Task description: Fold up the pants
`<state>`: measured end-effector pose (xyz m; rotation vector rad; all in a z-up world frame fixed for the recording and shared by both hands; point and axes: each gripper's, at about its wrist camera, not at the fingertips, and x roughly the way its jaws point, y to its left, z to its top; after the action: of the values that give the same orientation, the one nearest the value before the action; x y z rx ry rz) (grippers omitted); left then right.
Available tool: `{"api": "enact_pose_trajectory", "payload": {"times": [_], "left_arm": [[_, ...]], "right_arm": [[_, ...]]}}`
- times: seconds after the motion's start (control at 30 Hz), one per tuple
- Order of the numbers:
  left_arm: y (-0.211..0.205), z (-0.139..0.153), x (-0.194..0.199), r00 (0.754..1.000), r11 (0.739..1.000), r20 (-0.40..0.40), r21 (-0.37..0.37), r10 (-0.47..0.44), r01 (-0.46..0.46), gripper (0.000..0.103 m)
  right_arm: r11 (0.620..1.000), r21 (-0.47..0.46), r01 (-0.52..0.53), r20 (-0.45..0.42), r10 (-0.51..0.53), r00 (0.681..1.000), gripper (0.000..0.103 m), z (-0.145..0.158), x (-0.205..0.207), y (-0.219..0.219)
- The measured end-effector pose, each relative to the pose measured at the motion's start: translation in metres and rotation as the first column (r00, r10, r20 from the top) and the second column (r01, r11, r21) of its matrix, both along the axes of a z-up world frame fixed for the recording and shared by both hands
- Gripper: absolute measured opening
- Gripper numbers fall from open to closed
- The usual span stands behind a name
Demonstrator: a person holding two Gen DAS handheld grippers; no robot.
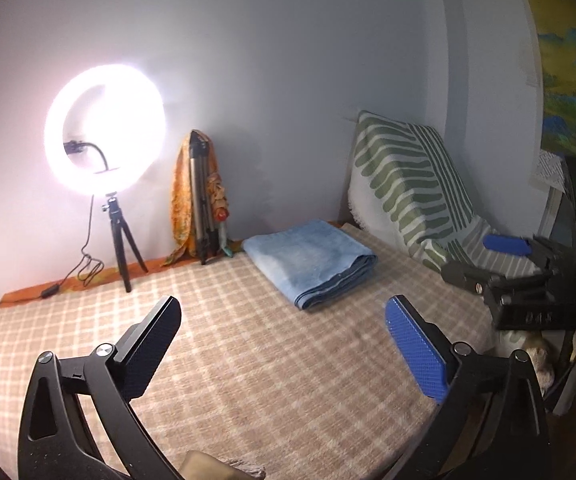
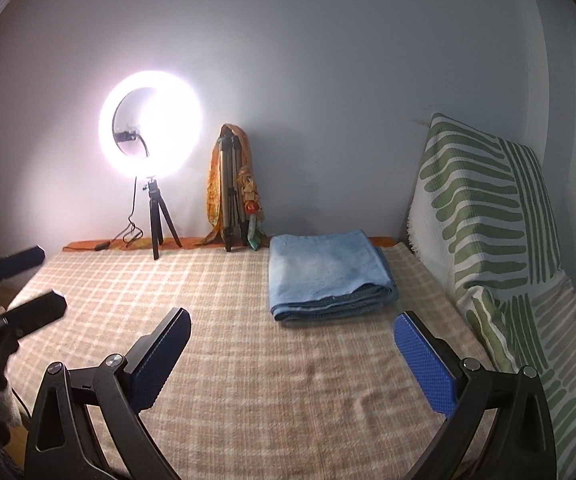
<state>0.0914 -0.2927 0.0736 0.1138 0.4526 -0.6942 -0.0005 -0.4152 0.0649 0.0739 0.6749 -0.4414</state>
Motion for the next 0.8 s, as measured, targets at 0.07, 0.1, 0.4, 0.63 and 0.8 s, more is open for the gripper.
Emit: {"api": "enact_pose_trajectory", "payload": {"times": [0.07, 0.1, 0.4, 0.63, 0.8], "left_arm": [[0.000, 0.000, 0.001, 1.000, 1.000, -0.017, 0.017, -0.003, 0.003, 0.102], [0.001, 0.000, -0.001, 1.000, 1.000, -0.010, 0.022, -0.005, 0.005, 0.102], [0.011, -0.003, -0.010, 1.000, 1.000, -0.005, 0.023, 0.017, -0.017, 0.102], [0.015, -0.001, -0.012, 1.000, 0.999, 0.002, 0.021, 0.028, -0.028, 0.102], [0.017, 0.000, -0.012, 0.999, 0.999, 0.001, 0.017, 0.034, -0.034, 0.102]], "right_arm": [[1.000, 0.012, 0.002, -0.004, -0.002, 1.000, 0.103, -0.003, -0.003, 0.004], [1.000, 0.015, 0.004, -0.003, -0.004, 1.000, 0.103, -0.004, -0.005, 0.006], [1.000, 0.017, 0.017, 0.011, -0.017, 1.000, 0.103, -0.011, -0.017, 0.019], [0.999, 0.035, 0.011, -0.002, -0.011, 1.000, 0.103, -0.021, -0.015, 0.025], [1.000, 0.021, 0.005, -0.005, -0.005, 1.000, 0.103, -0.020, -0.013, 0.030]]}}
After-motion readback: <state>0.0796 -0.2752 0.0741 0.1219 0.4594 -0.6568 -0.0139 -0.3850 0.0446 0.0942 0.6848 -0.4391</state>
